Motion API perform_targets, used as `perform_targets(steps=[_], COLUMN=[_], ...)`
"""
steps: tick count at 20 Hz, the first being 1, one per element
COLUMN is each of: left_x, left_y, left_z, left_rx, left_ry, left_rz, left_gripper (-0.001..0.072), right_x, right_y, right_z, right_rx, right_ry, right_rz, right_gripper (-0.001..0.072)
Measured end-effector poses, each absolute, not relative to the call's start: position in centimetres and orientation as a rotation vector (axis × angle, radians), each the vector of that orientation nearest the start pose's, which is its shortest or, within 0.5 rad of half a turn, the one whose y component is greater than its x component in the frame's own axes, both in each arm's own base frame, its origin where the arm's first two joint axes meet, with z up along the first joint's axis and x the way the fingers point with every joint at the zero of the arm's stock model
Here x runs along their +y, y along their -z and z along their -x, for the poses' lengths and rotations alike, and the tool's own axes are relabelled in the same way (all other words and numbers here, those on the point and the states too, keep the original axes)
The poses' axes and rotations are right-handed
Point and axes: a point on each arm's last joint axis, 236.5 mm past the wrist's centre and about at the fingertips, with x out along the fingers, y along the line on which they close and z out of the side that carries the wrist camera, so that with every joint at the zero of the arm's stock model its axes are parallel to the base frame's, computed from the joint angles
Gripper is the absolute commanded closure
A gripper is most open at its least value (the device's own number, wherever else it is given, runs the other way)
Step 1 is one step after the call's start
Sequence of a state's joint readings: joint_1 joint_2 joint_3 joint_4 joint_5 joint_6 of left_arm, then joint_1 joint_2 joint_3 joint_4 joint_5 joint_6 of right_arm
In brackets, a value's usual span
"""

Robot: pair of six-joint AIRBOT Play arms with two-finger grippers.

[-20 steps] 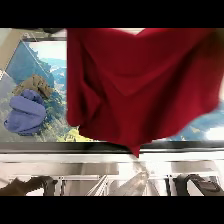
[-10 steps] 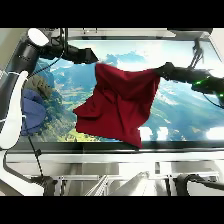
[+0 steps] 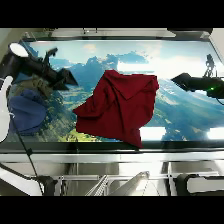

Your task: Fold the shirts.

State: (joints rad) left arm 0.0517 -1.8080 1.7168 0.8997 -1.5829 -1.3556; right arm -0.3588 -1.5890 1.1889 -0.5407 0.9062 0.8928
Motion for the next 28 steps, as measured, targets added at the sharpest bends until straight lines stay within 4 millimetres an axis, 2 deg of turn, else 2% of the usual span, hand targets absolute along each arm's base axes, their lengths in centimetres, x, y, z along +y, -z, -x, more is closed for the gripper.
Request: perform_targets(steps=[1,2,4,7,11,17,18,19,20,22,23,26,28], left_x=[-12.4,-12.3,-12.2,-12.3,-13.0,-15.0,-15.2,-15.2,-15.0,-14.8,-14.9,-15.3,-16.0], left_y=[0.1,1.2,3.3,6.2,9.6,10.9,11.1,11.3,11.6,12.0,12.0,11.4,9.5], left_z=[-41.5,-39.4,-35.8,-31.8,-29.7,-29.1,-29.1,-29.2,-29.5,-29.7,-29.8,-30.1,-31.5], left_rx=[1.568,1.621,1.693,1.744,1.735,1.707,1.700,1.691,1.678,1.665,1.662,1.650,1.613], left_ry=[0.626,0.614,0.583,0.520,0.453,0.473,0.473,0.472,0.465,0.457,0.457,0.495,0.550], left_rz=[0.460,0.489,0.540,0.599,0.603,0.550,0.542,0.531,0.516,0.496,0.495,0.490,0.489], left_gripper=[0.0014,0.0014,0.0014,0.0014,0.0014,0.0016,0.0099,0.0273,0.0413,0.0633,0.0690,0.0691,0.0691], right_x=[-2.0,-2.2,-1.8,0.5,4.1,6.4,6.5,6.6,6.7,7.1,7.3,7.3,6.5], right_y=[2.1,3.3,5.6,8.1,9.5,10.3,10.3,10.4,10.4,10.0,9.7,8.4,6.0], right_z=[-49.1,-48.4,-47.5,-46.9,-47.9,-50.3,-50.5,-50.7,-50.9,-51.4,-51.5,-51.9,-52.2], right_rx=[0.907,0.952,1.029,1.114,1.156,1.166,1.166,1.163,1.159,1.145,1.137,1.110,1.067], right_ry=[-0.299,-0.303,-0.319,-0.368,-0.425,-0.436,-0.435,-0.435,-0.431,-0.435,-0.440,-0.451,-0.456], right_rz=[-0.620,-0.622,-0.622,-0.612,-0.571,-0.580,-0.587,-0.590,-0.597,-0.632,-0.648,-0.674,-0.683], right_gripper=[0.0447,0.0483,0.0483,0.0483,0.0484,0.0491,0.0501,0.0656,0.0695,0.0696,0.0697,0.0698,0.0699])
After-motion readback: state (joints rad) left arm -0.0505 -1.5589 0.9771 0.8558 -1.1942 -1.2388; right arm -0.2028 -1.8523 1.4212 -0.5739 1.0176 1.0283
